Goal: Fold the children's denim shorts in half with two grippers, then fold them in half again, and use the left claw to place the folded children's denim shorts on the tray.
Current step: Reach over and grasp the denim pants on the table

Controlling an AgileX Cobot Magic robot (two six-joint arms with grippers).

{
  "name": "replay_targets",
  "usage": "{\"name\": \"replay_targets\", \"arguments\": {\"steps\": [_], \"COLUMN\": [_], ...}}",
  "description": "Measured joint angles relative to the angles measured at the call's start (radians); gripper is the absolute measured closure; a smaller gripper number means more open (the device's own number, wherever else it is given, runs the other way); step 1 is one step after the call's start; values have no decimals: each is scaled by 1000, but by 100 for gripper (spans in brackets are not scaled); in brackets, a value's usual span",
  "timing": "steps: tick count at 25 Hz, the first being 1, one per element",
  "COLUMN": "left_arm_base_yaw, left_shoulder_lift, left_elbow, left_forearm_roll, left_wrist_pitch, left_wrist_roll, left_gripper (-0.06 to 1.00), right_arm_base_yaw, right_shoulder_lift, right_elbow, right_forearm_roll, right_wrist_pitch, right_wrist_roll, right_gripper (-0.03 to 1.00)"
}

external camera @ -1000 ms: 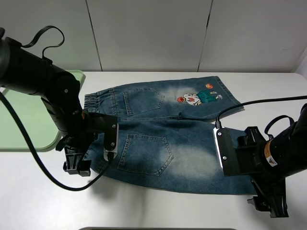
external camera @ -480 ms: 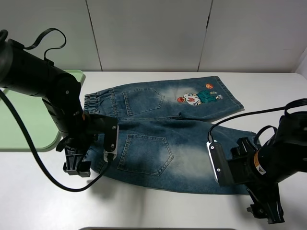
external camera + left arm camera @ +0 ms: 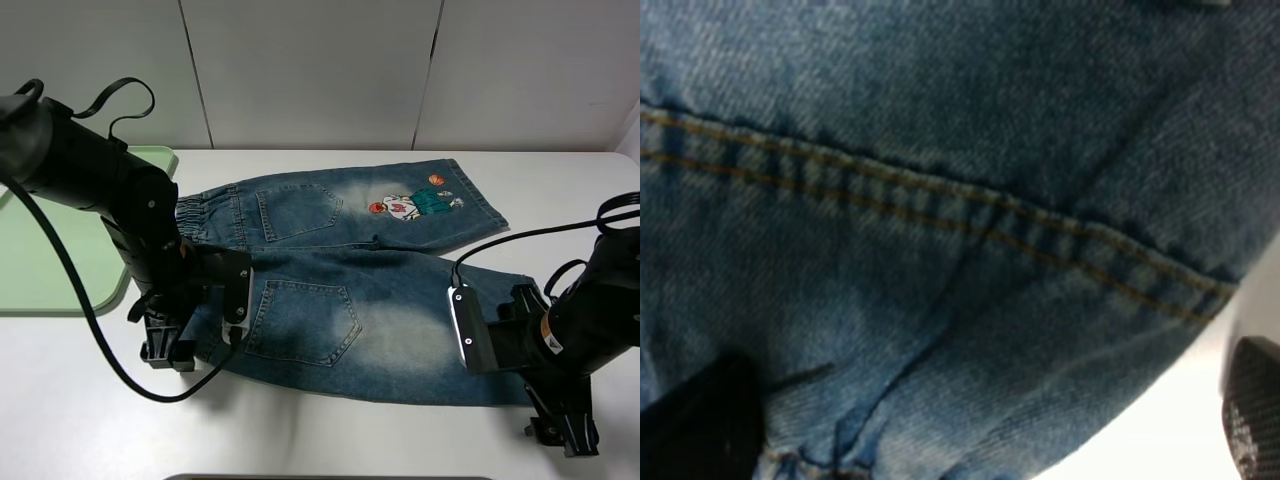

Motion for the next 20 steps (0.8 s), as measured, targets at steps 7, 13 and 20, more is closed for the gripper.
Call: {"name": "replay_targets", "arguments": {"steps": [7, 13, 20], "left_arm_base_yaw": [0, 0, 0], "left_shoulder_lift": [3, 6, 7], "left_elbow": [-1, -1, -1], "left_forearm_roll": [0, 0, 0], "left_wrist_pitch": [0, -1, -3], "left_wrist_roll": [1, 4, 8], "left_gripper": [4, 4, 4], "right_arm_base_yaw": [-5, -5, -5], "right_shoulder_lift": [28, 71, 97], "right_elbow": [-1, -12, -22], "right_forearm_roll": [0, 3, 5], "right_wrist_pitch": [2, 16, 22], "right_wrist_roll": [0, -4, -15], "right_gripper": [27, 27, 27]}}
